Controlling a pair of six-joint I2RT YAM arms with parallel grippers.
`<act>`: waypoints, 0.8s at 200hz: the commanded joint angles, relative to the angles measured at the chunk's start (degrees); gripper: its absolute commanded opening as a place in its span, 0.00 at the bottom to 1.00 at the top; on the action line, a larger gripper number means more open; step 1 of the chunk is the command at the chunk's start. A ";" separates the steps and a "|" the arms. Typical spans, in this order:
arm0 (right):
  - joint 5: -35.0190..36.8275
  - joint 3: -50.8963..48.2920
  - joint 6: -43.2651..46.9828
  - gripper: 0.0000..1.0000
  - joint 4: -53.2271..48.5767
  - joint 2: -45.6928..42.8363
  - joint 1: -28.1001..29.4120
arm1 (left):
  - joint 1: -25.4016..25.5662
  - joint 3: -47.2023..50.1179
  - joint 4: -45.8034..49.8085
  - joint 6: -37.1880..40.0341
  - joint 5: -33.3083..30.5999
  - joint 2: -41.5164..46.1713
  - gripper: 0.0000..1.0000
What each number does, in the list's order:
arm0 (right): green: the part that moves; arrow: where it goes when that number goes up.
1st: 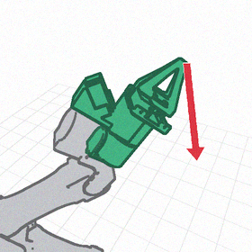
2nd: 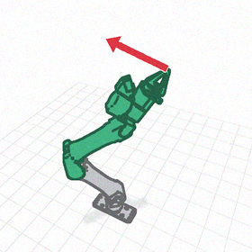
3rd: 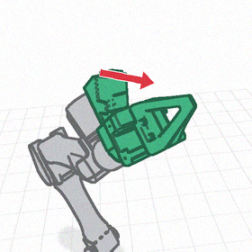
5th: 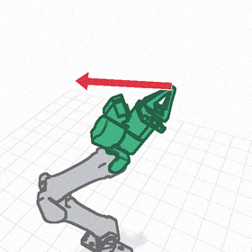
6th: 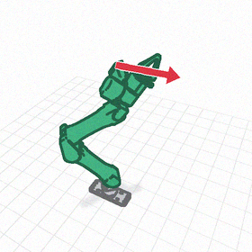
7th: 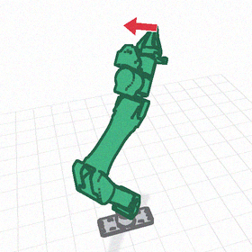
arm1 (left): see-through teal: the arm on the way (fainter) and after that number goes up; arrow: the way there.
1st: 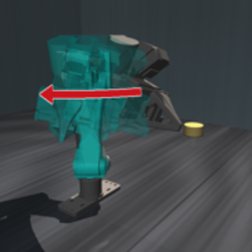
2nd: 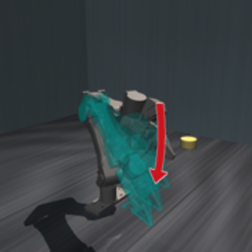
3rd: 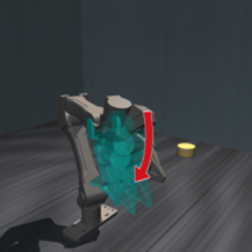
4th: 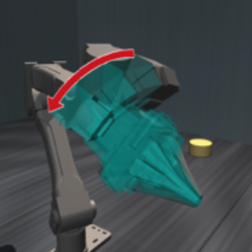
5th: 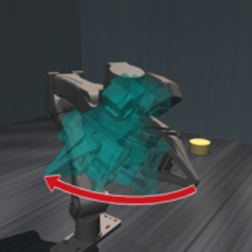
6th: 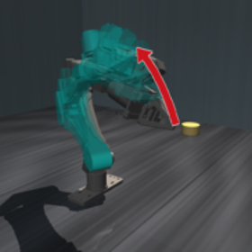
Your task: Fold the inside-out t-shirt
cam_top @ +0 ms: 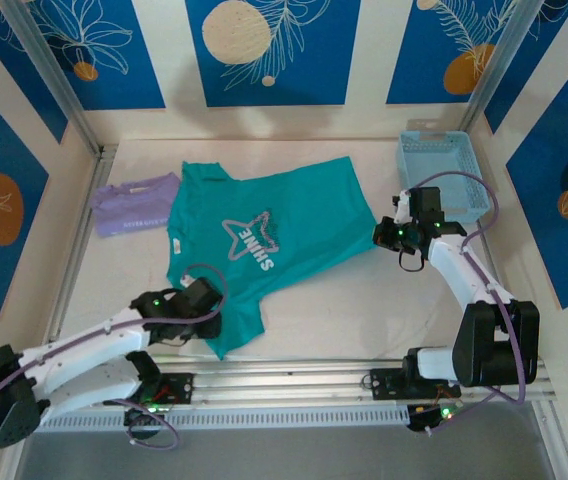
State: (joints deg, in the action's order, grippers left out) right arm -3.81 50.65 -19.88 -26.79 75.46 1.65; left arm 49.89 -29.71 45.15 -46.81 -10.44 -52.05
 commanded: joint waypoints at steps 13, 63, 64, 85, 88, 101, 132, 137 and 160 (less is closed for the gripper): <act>0.39 1.20 0.67 0.00 -0.63 -0.37 0.73 | 1.06 2.57 3.25 -3.80 6.12 0.44 0.41; -0.05 1.39 0.90 0.00 -0.76 -0.10 0.99 | 3.36 3.23 -4.18 -3.68 10.46 -3.77 0.38; -0.05 1.38 0.85 0.00 -0.79 -0.16 0.99 | 3.37 3.24 -4.32 -3.66 10.45 -3.90 0.38; 0.38 1.13 1.01 0.00 -0.78 -0.71 0.99 | 3.98 3.59 -6.37 -3.77 10.78 -5.82 0.38; 0.34 1.05 1.05 0.00 -0.76 -0.69 0.99 | 4.06 3.61 -6.65 -3.86 10.79 -6.09 0.38; 0.15 1.16 1.01 0.00 -0.71 -0.60 0.99 | 4.62 3.70 -8.21 -3.99 11.13 -7.21 0.38; 0.12 1.17 1.00 0.00 -0.73 -0.69 0.99 | 6.32 3.04 -9.08 -3.99 10.71 -9.79 0.42; 0.01 1.13 0.93 0.00 -0.65 -0.68 1.04 | 6.60 3.01 -9.30 -3.99 10.70 -10.24 0.43; -0.14 1.20 0.90 0.00 -0.61 -0.69 1.07 | 7.88 3.09 -10.43 -4.34 10.43 -12.80 0.45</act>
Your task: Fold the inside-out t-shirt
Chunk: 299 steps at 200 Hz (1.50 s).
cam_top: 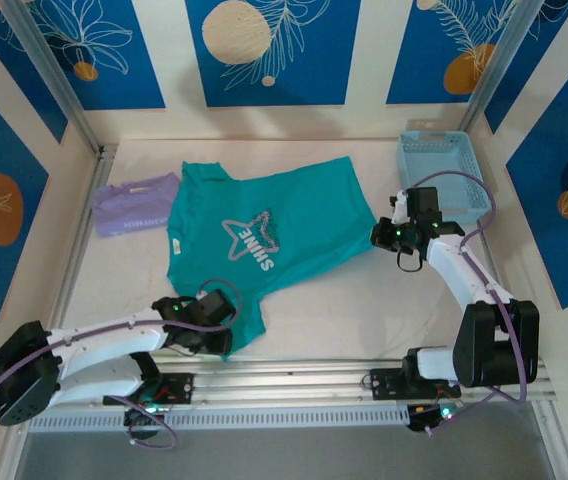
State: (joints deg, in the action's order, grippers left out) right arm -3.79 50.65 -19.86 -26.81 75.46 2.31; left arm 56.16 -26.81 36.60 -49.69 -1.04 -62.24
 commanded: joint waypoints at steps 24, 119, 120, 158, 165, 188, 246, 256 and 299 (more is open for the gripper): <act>-0.16 1.13 0.90 0.00 -0.52 -0.72 0.51 | 3.39 0.34 -3.86 -2.01 0.64 -5.61 0.45; -0.29 0.94 0.48 0.00 -0.49 -5.52 0.34 | -2.54 -8.94 14.63 5.14 -18.98 11.87 0.00; -0.27 0.94 0.41 0.00 -0.47 -5.64 0.34 | -2.72 -9.17 14.99 5.27 -19.30 12.31 0.00; -1.33 1.87 -0.26 0.00 -0.05 -10.14 0.08 | -14.42 -17.82 17.76 14.74 -23.93 22.41 0.00; -2.23 2.08 -0.43 0.00 0.33 -10.26 0.07 | -15.69 -18.99 17.22 16.50 -24.18 22.53 0.00; -4.67 4.06 -0.77 0.00 -0.46 -9.15 0.40 | -17.80 -21.88 14.16 21.47 -27.87 21.61 0.00; -0.66 15.25 1.58 0.00 -9.53 -22.23 2.17 | -18.42 -43.02 10.50 34.62 -32.27 23.99 0.00; 0.37 18.43 2.15 0.00 -11.50 -24.75 2.25 | -18.43 -47.55 9.80 36.94 -31.05 24.17 0.00; 3.01 33.55 5.00 0.00 -18.65 -31.52 2.35 | -18.46 -67.64 7.11 44.85 -25.54 20.52 0.00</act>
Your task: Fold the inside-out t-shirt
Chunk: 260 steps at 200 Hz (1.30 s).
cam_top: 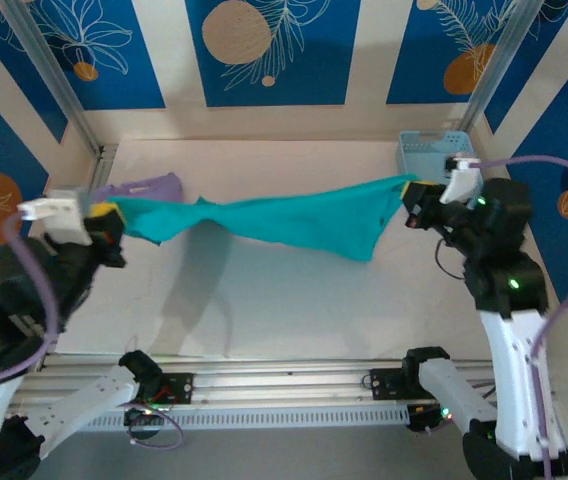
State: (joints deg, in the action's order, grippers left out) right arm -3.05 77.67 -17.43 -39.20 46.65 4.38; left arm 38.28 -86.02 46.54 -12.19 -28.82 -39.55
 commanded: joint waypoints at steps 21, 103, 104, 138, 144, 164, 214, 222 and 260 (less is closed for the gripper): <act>2.43 11.77 3.14 0.00 -7.21 -3.20 0.25 | -0.53 -14.03 -4.23 11.10 -1.37 -6.49 0.00; 4.31 6.57 5.93 0.00 6.81 10.73 0.11 | -12.31 -15.96 -11.64 12.75 -1.06 -28.18 0.00; 4.25 6.46 6.01 0.00 7.14 11.04 0.19 | -12.73 -15.91 -11.73 12.65 -0.71 -28.37 0.00; 2.65 6.05 7.52 0.00 13.10 20.12 -0.21 | -20.14 -16.46 -13.53 10.62 7.31 -36.78 0.00; 2.18 6.60 7.78 0.00 13.17 21.41 -0.41 | -20.94 -17.08 -13.26 10.52 8.16 -37.95 0.00; 2.09 7.78 8.42 0.00 13.35 23.19 -0.35 | -22.51 -18.11 -13.02 9.91 10.13 -39.38 0.00; 1.70 9.74 8.67 0.00 8.26 15.78 -0.37 | -22.73 -17.52 -11.13 8.79 14.06 -29.98 0.00; 1.51 9.63 8.47 0.00 7.47 13.64 -0.41 | -22.70 -16.64 -11.27 8.46 15.44 -27.08 0.00; 0.77 10.67 7.25 0.00 4.30 3.91 -0.25 | -22.73 -13.37 -11.90 7.36 19.46 -14.72 0.00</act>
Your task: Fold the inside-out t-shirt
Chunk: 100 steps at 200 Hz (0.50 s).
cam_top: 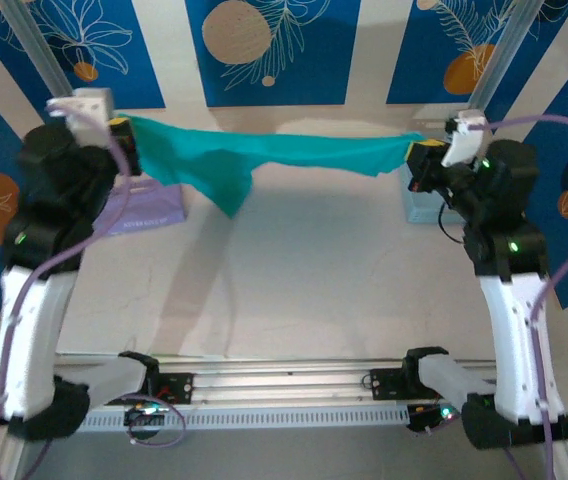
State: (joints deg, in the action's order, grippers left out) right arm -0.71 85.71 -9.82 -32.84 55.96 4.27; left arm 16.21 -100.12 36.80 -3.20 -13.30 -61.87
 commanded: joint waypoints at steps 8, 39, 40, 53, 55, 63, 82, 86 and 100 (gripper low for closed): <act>-1.44 3.29 -0.50 0.00 -2.74 -6.93 -0.13 | -0.65 0.71 -2.09 -1.98 4.45 9.29 0.00; 0.22 6.99 0.31 0.00 -5.27 -10.27 -0.13 | -0.65 -0.55 -1.10 -2.75 5.52 12.60 0.00; 0.29 7.09 0.37 0.00 -5.33 -10.27 -0.13 | -0.65 -0.58 -1.06 -2.72 5.50 12.62 0.00; 0.73 8.12 0.72 0.00 -5.52 -10.36 -0.14 | -0.65 -0.65 -1.24 -2.27 4.54 12.34 0.00; 0.82 8.13 0.74 0.00 -5.45 -10.29 -0.14 | -0.65 -0.62 -1.28 -2.19 4.30 12.13 0.00; 0.98 7.98 0.86 0.00 -5.03 -9.94 -0.14 | -0.65 -0.44 -1.46 -1.61 3.37 11.20 0.00; 1.06 6.40 1.10 0.00 -3.80 -8.03 -0.07 | -0.65 0.99 -2.47 -0.42 0.57 7.58 0.00; 1.20 5.84 1.12 0.00 -3.44 -7.47 -0.12 | -0.65 1.54 -3.02 -0.20 0.07 6.70 0.00; 1.61 2.82 1.47 0.00 -1.10 -5.38 -0.14 | -0.65 4.15 -5.41 0.82 -1.93 3.47 0.00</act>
State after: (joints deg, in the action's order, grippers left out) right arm -1.45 92.44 -9.72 -35.97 46.22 4.27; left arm 16.16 -99.74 34.85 -4.12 -10.74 -52.21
